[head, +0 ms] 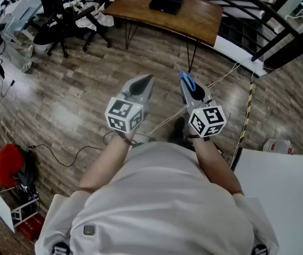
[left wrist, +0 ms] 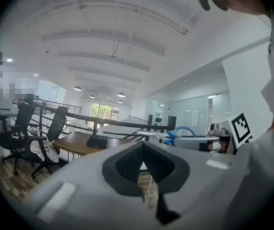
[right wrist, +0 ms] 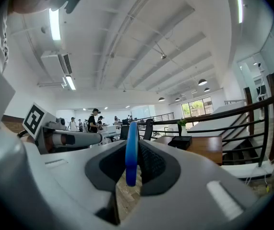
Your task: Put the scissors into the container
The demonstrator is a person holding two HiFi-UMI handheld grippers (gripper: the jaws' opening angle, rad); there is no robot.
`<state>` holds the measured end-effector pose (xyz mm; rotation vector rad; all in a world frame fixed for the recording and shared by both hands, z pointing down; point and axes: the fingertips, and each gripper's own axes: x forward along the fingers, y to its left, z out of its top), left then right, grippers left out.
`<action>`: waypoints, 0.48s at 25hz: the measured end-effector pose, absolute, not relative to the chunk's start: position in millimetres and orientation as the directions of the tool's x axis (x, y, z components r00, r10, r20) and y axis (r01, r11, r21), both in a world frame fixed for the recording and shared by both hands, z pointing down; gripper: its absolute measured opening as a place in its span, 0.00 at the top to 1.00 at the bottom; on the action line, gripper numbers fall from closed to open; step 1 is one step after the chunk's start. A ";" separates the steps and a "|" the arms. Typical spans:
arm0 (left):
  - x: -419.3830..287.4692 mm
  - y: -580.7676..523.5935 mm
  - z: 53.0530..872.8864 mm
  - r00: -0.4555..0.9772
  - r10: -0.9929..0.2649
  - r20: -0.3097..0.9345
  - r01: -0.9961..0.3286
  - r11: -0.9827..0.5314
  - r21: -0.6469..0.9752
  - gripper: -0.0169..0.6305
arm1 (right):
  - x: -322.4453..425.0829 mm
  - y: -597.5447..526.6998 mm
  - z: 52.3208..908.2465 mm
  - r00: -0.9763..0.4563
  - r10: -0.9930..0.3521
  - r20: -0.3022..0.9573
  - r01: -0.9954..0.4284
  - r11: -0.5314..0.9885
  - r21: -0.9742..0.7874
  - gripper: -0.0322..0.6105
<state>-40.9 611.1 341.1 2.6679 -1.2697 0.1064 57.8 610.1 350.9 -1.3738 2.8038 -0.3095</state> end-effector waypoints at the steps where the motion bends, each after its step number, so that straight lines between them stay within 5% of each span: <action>1: -41.1 611.2 340.9 0.631 -0.762 0.144 -0.776 -0.616 0.136 0.97 | 57.8 610.6 351.3 -0.617 -0.782 0.084 -0.782 0.598 -0.178 0.86; 12: -38.0 605.8 349.8 0.629 -0.761 0.161 -0.778 -0.614 0.135 0.97 | 66.3 606.1 358.2 -0.623 -0.779 0.076 -0.774 0.600 -0.202 0.86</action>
